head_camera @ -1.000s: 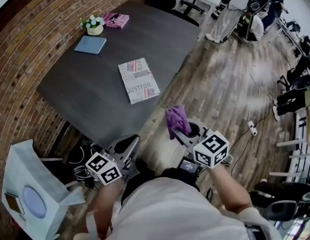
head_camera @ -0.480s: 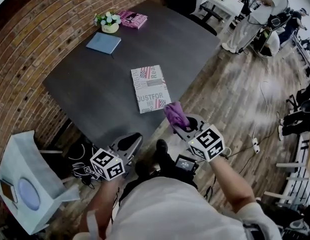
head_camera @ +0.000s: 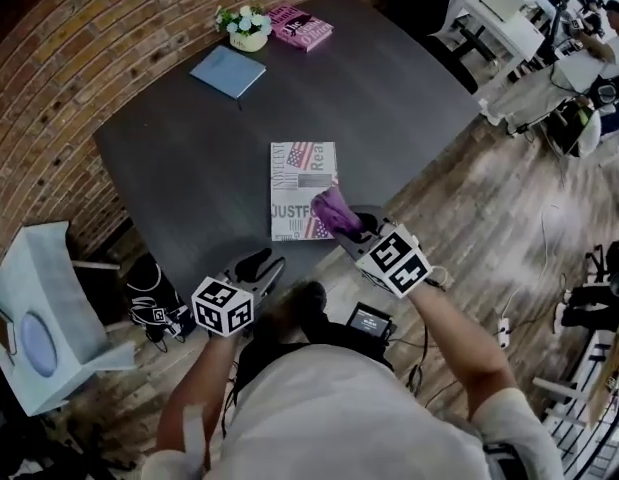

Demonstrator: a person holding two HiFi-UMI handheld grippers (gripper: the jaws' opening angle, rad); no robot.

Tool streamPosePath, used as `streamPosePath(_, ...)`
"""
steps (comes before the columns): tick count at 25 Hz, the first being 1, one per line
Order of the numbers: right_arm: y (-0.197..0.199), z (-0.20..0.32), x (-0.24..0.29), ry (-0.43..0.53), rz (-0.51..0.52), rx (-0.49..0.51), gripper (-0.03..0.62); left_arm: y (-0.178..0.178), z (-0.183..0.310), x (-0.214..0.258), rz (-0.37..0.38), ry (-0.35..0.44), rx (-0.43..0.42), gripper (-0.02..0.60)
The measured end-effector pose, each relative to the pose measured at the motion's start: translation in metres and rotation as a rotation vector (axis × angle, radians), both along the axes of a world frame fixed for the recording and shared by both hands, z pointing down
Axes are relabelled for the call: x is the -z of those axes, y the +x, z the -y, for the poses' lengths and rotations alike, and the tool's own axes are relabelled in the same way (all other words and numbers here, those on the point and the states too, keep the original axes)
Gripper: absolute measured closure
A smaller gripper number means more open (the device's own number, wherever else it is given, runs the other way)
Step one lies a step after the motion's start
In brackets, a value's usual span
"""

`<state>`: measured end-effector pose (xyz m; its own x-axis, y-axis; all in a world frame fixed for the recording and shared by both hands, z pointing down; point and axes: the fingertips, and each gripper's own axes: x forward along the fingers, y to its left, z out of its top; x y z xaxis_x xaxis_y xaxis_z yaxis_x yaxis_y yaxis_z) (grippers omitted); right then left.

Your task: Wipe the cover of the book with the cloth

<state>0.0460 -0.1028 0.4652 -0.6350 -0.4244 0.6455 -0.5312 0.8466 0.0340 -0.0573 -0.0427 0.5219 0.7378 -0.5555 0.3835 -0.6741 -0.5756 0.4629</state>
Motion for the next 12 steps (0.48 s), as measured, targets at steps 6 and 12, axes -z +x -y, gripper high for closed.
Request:
streamPosePath(6,0.003,0.04,-0.031,-0.017,-0.078,0.106,0.485,0.003,0.019,-0.049,0.117,-0.074,0.053,0.42)
streamPosePath(12,-0.009,0.07,-0.053,0.003,-0.181,0.17,0.486,0.0,0.037,-0.072,0.155,-0.121,0.092,0.42)
